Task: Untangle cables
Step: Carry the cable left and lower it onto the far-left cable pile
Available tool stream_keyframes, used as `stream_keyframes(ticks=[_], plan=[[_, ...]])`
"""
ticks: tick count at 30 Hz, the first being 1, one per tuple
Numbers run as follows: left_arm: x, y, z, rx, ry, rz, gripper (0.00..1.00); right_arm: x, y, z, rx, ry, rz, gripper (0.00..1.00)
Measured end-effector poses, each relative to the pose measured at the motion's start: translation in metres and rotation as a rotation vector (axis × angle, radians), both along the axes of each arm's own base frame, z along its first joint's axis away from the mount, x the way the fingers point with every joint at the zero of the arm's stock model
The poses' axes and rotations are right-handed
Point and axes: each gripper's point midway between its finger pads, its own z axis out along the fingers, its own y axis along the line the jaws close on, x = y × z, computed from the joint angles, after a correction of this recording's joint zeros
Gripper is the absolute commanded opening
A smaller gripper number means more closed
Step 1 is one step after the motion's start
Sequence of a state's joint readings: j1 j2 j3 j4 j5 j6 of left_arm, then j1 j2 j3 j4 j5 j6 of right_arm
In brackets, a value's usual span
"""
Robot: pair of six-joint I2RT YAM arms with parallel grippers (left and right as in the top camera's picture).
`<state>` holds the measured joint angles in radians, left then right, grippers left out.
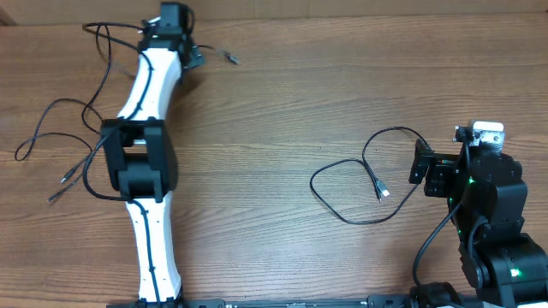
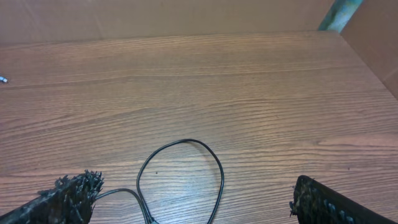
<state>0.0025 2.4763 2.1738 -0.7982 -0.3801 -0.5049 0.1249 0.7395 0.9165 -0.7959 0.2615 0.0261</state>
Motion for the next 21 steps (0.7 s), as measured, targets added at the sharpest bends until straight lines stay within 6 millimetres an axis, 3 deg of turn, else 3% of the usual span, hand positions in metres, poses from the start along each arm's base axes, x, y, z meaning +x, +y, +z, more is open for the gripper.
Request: stream_keyframes(ticks=[7, 13, 21], plan=[[-0.027, 0.073, -0.004, 0.029, 0.063, 0.145, 1.00, 0.000, 0.000, 0.000, 0.000, 0.001, 0.000, 1.00], [-0.062, 0.132, -0.008, 0.022, 0.100, 0.335, 1.00, 0.000, 0.000, 0.000, 0.000, 0.000, 0.000, 1.00], [-0.083, 0.173, 0.001, 0.100, 0.099, 0.469, 0.99, 0.001, 0.000, -0.002, -0.001, 0.008, 0.000, 1.00]])
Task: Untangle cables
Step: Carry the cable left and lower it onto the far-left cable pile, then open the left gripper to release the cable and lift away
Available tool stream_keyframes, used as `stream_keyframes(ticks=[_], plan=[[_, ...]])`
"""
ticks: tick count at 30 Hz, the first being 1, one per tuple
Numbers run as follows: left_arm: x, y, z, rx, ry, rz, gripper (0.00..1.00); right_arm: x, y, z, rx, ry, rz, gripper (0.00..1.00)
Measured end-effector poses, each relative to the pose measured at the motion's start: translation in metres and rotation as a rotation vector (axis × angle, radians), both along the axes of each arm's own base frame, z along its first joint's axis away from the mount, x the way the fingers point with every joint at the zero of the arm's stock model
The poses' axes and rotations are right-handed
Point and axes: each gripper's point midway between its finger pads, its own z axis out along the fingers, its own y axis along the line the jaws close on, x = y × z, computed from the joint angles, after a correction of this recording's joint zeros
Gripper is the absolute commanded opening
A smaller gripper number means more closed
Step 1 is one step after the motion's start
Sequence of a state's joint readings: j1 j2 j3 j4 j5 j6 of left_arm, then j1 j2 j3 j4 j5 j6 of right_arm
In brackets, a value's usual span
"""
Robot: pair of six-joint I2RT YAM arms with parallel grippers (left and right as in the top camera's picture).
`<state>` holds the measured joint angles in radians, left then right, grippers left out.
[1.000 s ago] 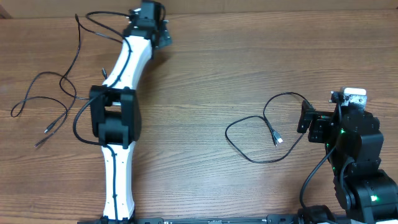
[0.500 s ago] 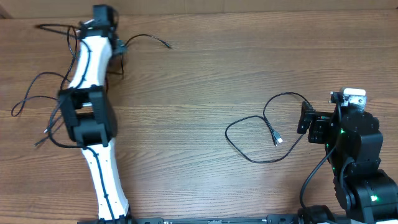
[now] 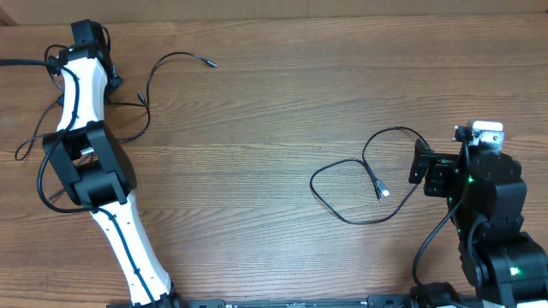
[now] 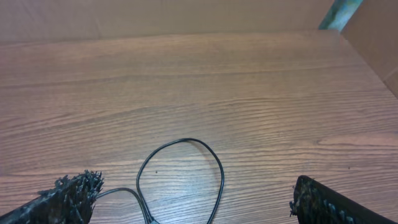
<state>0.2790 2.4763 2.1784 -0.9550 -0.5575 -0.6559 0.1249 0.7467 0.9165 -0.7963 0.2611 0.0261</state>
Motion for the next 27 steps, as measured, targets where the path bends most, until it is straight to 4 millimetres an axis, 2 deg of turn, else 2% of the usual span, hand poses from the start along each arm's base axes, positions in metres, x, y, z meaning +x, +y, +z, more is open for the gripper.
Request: stream_keyframes(ticks=[3, 6, 11, 14, 19, 27], plan=[[-0.002, 0.006, 0.011, 0.056, 0.000, 0.028, 1.00, 0.003, 0.000, -0.005, -0.002, 0.019, 0.000, 1.00], [0.006, 0.007, 0.022, 0.058, -0.039, 0.032, 1.00, 0.007, 0.002, -0.011, -0.003, 0.042, 0.004, 1.00], [0.040, -0.018, 0.021, -0.113, -0.158, -0.092, 1.00, 0.010, 0.003, -0.012, 0.000, 0.047, 0.009, 1.00], [0.067, -0.058, 0.016, -0.310, -0.242, -0.252, 1.00, 0.010, 0.003, -0.012, 0.000, 0.047, 0.009, 1.00], [0.093, -0.108, 0.023, -0.487, -0.340, -0.416, 0.99, 0.010, 0.003, -0.012, 0.000, 0.047, 0.009, 1.00], [0.138, -0.185, 0.064, -0.671, -0.570, -0.706, 0.99, 0.010, 0.003, -0.012, 0.000, 0.047, 0.010, 1.00]])
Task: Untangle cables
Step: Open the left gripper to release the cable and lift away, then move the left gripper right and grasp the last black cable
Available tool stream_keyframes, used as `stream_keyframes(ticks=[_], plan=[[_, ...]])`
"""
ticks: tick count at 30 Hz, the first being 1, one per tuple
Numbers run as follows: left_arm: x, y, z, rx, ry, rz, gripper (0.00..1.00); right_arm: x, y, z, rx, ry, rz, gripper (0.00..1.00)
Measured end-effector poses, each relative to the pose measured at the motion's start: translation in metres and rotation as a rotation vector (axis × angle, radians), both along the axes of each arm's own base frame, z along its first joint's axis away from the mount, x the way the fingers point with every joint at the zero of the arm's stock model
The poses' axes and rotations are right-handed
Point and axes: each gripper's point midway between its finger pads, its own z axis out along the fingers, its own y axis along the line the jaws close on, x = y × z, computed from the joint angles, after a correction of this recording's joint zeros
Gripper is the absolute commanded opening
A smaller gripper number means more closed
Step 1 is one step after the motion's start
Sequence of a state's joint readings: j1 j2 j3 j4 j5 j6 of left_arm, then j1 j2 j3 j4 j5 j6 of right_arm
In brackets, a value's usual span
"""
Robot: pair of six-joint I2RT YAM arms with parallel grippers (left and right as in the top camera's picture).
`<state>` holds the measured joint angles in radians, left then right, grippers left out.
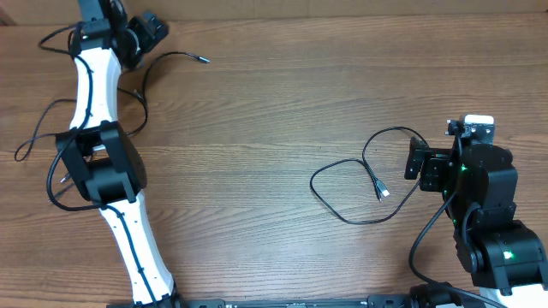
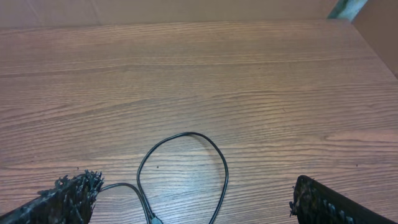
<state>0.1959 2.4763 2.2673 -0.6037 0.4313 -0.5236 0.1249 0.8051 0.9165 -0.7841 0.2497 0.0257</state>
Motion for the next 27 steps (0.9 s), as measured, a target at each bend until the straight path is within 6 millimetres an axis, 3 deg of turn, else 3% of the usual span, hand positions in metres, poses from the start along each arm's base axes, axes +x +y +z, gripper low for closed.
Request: stream_keyframes(ticks=[9, 14, 18, 25, 27], plan=[[0.006, -0.082, 0.030, 0.023, -0.117, -0.264, 1.00, 0.001, 0.000, 0.001, 0.000, -0.004, 0.000, 1.00], [-0.007, -0.133, 0.024, 0.161, -0.098, -0.394, 0.99, 0.001, 0.000, 0.001, 0.000, -0.006, 0.000, 1.00], [-0.039, -0.197, 0.011, 0.297, -0.047, -0.586, 0.99, 0.001, 0.000, 0.001, 0.001, -0.006, -0.001, 1.00], [-0.127, -0.332, -0.011, 0.481, -0.043, -1.068, 1.00, 0.002, -0.004, 0.004, -0.013, -0.017, -0.022, 1.00], [-0.144, -0.359, -0.013, 0.521, -0.066, -1.150, 1.00, 0.002, -0.006, 0.005, -0.020, -0.024, -0.033, 1.00]])
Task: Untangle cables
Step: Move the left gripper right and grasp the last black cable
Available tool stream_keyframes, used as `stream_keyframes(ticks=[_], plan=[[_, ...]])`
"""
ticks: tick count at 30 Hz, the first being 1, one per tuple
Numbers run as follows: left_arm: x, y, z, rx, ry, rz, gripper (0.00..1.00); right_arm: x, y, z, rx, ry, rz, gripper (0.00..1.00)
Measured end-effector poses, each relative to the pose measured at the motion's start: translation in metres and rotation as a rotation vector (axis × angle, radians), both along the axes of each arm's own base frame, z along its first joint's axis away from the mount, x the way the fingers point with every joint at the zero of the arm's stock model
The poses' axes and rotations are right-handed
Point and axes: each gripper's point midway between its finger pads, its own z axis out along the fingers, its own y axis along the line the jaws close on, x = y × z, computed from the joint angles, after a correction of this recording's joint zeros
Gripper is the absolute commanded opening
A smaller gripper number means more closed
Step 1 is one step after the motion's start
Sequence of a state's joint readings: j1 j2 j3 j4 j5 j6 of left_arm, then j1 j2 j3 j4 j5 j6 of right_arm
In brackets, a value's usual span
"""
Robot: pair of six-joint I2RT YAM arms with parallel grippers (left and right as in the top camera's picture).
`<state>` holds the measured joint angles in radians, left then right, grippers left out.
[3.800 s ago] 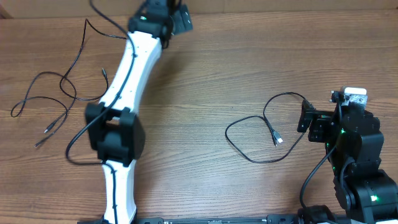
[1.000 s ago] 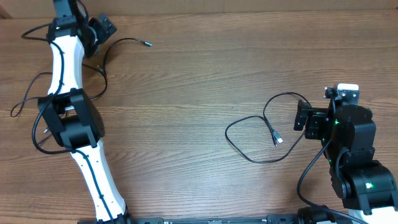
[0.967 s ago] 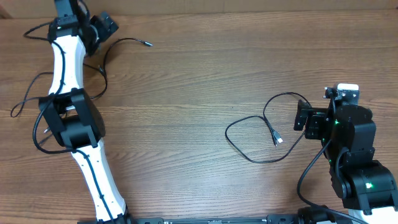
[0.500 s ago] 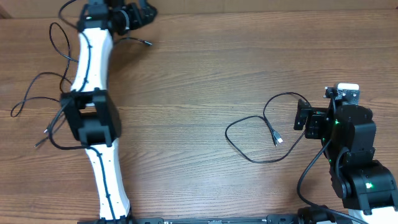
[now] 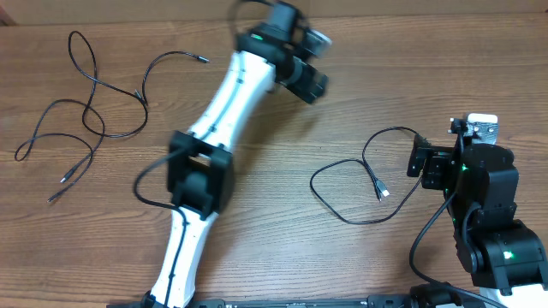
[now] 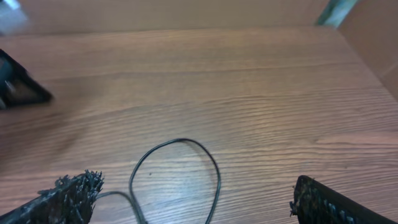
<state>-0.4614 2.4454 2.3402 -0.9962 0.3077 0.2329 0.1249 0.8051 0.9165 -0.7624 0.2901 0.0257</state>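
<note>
A tangle of thin black cables (image 5: 139, 96) lies spread over the back left of the wooden table. One separate black cable (image 5: 377, 181) forms a loop at the right, its plug end inside the loop. My left gripper (image 5: 306, 81) is blurred at the back centre, far from both, and also shows as a dark smear, the left gripper (image 6: 18, 87), at the left edge of the right wrist view. My right gripper (image 5: 421, 162) stands open beside the loop's right end. In the right wrist view the right gripper (image 6: 194, 208) has the loop (image 6: 180, 140) in front of it, with nothing between its fingers.
The white left arm (image 5: 224, 103) stretches diagonally from the front edge to the back centre. A cardboard wall (image 6: 186, 12) borders the far side of the table. A teal post (image 6: 336, 11) stands at the back right corner.
My left gripper was at the far back left over the tangle and is now at the back centre. The left cables lie loose on the table. The right gripper has hardly moved.
My left gripper was first at the back of the table amid the left cables. It was then in the far left corner, with the cables drawn out, and stayed near that corner. Now it is at the back centre. The right loop stayed in place.
</note>
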Motion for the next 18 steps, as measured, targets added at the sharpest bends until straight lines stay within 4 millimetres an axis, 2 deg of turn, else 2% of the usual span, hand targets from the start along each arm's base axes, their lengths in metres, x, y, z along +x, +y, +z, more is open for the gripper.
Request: stream_keyframes(ticks=[2, 5, 13, 18], plan=[[-0.018, -0.024, -0.003, 0.045, -0.024, -0.078, 1.00, 0.001, -0.002, 0.002, -0.006, -0.007, -0.011, 1.00], [-0.043, -0.048, -0.008, 0.119, -0.047, -0.163, 1.00, 0.001, -0.007, 0.004, -0.019, -0.020, -0.038, 1.00], [-0.101, -0.070, -0.021, 0.239, 0.018, -0.281, 1.00, 0.007, -0.021, 0.022, -0.028, -0.107, -0.136, 1.00], [-0.126, -0.087, -0.023, 0.254, 0.033, -0.336, 1.00, 0.008, -0.024, 0.032, -0.026, -0.135, -0.155, 1.00]])
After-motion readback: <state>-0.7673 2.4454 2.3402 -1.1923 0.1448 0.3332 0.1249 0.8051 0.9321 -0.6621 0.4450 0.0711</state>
